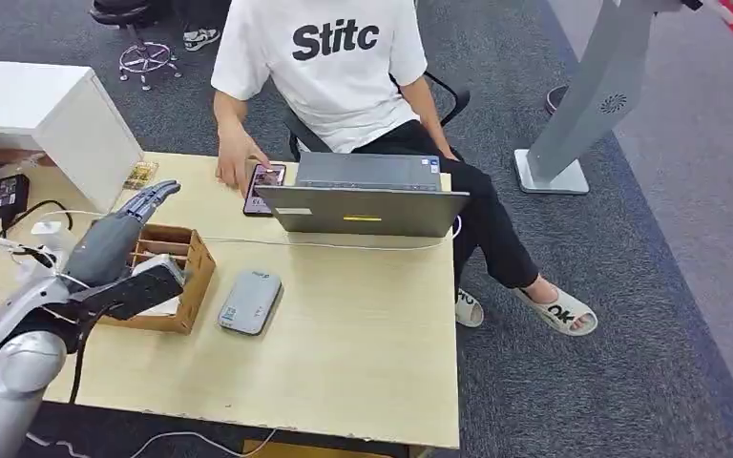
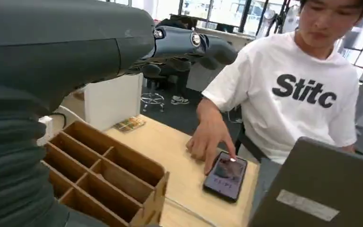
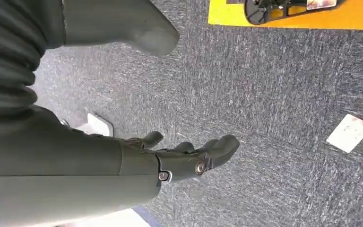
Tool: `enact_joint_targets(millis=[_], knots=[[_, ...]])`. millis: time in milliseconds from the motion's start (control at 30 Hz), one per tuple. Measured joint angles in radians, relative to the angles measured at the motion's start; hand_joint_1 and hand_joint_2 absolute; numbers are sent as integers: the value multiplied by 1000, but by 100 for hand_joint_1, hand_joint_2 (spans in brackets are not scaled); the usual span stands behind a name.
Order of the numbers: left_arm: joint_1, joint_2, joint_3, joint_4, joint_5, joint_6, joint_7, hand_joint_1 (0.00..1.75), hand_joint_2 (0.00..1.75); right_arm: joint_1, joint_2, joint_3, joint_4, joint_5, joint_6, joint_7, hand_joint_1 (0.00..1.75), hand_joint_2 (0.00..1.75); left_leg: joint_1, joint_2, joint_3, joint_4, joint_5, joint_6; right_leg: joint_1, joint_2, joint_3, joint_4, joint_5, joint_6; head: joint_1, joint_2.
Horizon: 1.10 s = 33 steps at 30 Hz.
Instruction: Pass the card to the sensor for recognition and then transmit it.
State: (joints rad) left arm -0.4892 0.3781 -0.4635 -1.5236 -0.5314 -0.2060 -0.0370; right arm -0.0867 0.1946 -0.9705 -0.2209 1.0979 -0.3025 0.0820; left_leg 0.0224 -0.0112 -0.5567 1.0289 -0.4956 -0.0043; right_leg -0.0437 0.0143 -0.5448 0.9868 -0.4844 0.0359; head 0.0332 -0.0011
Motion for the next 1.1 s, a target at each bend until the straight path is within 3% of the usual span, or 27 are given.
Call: enact_joint_targets(millis=[367,1100], knots=[[60,101,-21,-41,-78,29,55,0,175,1,0,-15,0,2,-1,3,0,175,0,0,0,0,0,0,0,0,0,0,0,0,0,0],[152,112,-45,34,-148,32,63,0,175,0,0,-16,0,32,10,-2,0,175,0,0,0,0,0,0,0,0,0,0,0,0,0,0]])
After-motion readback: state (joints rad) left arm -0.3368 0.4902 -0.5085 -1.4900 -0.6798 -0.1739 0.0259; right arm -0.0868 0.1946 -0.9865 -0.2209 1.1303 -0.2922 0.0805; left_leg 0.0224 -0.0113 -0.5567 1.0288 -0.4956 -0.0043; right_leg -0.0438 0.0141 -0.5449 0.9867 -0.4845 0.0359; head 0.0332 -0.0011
